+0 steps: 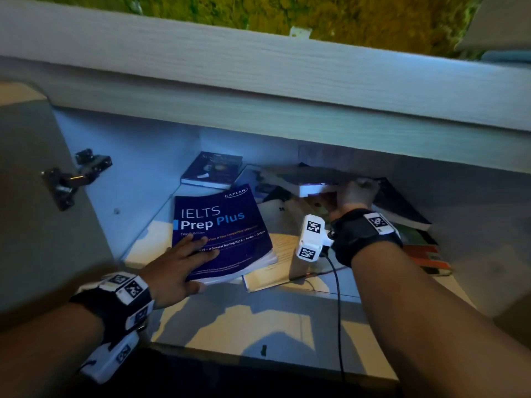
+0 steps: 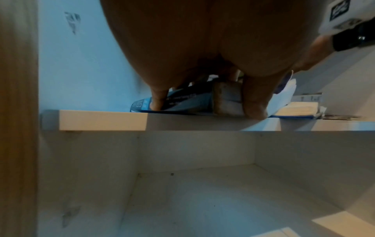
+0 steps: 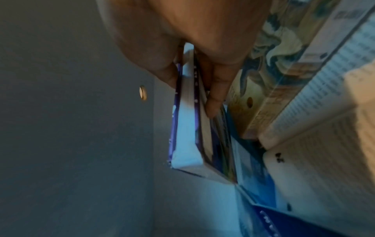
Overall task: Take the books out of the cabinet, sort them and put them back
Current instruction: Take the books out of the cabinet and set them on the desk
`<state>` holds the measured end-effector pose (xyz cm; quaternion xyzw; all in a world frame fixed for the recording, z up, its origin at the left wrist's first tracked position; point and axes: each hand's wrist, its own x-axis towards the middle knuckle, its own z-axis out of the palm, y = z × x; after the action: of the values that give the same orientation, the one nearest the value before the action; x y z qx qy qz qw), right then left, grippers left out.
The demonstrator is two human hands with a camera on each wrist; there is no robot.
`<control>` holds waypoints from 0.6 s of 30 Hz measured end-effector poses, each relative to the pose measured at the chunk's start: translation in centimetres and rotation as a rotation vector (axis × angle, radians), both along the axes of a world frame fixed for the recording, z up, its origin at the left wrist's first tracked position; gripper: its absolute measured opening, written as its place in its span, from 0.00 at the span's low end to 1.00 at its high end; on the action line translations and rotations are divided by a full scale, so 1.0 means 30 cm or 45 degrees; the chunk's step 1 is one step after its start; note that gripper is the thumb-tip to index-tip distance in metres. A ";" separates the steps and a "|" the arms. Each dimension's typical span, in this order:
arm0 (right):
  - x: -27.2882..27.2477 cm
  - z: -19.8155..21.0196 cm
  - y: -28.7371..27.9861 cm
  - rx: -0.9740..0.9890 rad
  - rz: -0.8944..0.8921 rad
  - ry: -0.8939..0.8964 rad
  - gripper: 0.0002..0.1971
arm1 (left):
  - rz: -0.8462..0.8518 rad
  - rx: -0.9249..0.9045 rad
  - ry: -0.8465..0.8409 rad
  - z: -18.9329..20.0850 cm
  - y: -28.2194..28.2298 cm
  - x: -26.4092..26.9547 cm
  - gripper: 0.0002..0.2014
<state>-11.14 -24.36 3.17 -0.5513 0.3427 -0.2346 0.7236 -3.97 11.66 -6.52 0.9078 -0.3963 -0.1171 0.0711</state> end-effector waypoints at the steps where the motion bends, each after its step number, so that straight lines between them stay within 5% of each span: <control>1: -0.007 0.027 0.022 0.012 -0.021 -0.048 0.15 | -0.001 -0.020 0.058 0.007 -0.002 0.001 0.40; 5: 0.013 0.081 0.155 0.111 -0.238 -0.495 0.16 | 0.233 -0.586 0.531 0.055 0.011 0.000 0.46; 8: 0.007 0.038 0.295 0.133 -0.082 -0.470 0.16 | 0.497 -1.100 0.747 0.093 0.008 0.001 0.32; 10: 0.000 -0.045 0.382 0.098 0.123 -0.315 0.10 | 0.630 -1.263 0.692 0.105 0.002 0.020 0.31; 12: -0.052 -0.111 0.447 0.021 0.520 -0.042 0.03 | 0.761 -1.318 0.651 0.092 0.006 0.059 0.31; 14: -0.128 -0.139 0.449 -0.109 0.912 0.256 0.09 | 0.775 -1.300 0.633 0.062 0.019 0.103 0.33; 16: -0.176 -0.095 0.412 -0.243 1.013 0.338 0.12 | 0.656 -1.219 0.552 0.046 0.021 0.118 0.29; 18: -0.155 -0.048 0.358 -0.443 0.869 0.317 0.13 | 0.651 -1.157 0.487 0.045 0.023 0.110 0.26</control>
<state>-15.78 -13.63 1.72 -0.7720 0.1802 0.0333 0.6086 -0.67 12.34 -5.18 0.8156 -0.1542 -0.0762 0.5524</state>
